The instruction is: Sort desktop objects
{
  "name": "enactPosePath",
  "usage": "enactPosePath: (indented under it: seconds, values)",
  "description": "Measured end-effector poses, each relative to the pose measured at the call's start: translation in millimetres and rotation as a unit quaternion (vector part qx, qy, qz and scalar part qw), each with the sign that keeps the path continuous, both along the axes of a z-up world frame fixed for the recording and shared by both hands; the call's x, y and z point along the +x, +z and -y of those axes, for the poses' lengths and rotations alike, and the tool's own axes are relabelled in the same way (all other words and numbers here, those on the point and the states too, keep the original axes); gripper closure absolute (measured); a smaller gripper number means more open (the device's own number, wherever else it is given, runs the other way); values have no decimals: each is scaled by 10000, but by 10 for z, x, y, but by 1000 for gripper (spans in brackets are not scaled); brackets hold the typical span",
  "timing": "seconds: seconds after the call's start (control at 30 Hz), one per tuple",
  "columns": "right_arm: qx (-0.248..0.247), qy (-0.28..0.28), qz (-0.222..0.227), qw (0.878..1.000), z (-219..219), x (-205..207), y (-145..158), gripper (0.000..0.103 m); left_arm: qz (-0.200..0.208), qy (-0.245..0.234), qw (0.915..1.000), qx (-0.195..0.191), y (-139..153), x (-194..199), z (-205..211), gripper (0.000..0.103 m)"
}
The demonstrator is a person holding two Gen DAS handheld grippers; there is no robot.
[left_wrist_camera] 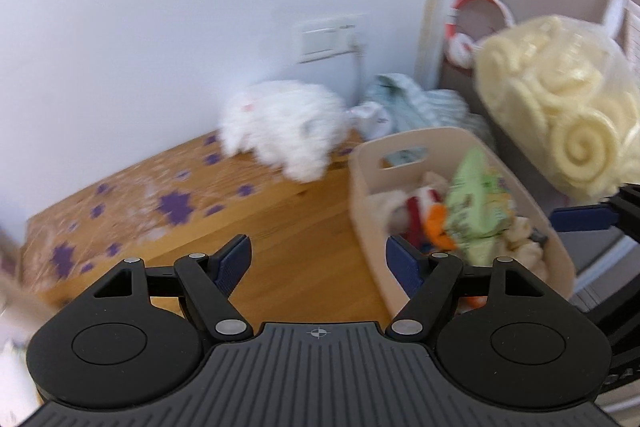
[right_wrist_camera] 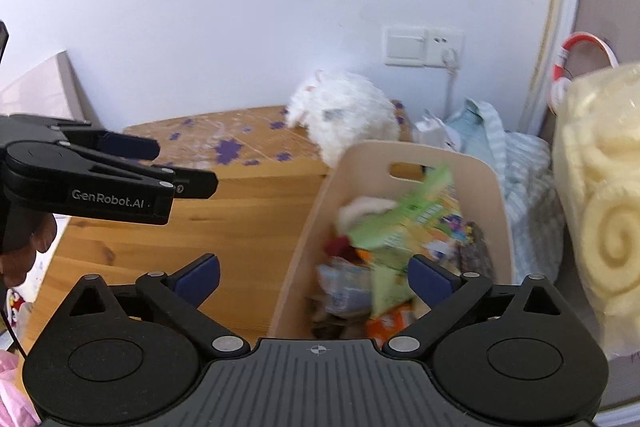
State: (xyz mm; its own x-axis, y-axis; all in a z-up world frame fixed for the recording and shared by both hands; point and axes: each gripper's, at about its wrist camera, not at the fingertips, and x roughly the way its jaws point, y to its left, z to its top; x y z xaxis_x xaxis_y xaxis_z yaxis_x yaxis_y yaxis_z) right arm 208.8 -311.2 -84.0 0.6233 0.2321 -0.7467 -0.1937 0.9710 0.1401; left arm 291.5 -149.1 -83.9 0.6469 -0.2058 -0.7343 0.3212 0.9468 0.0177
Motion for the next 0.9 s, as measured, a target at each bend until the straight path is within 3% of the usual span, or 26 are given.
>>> enactPosePath:
  seconds: [0.23, 0.37, 0.63, 0.9]
  values:
    - [87, 289, 47, 9995, -366, -133, 138, 0, -92, 841, 9964, -105, 172, -268, -551, 27]
    - [155, 308, 9, 9994, -503, -274, 242, 0, -191, 1084, 9939, -102, 273, -477, -801, 27]
    - [18, 413, -26, 9991, -608, -632, 499, 0, -375, 1065, 9936, 60, 447, -892, -1047, 27]
    - [-21, 522, -182, 9985, -619, -934, 697, 0, -290, 901, 9955, -83, 701, -1259, -1045, 27]
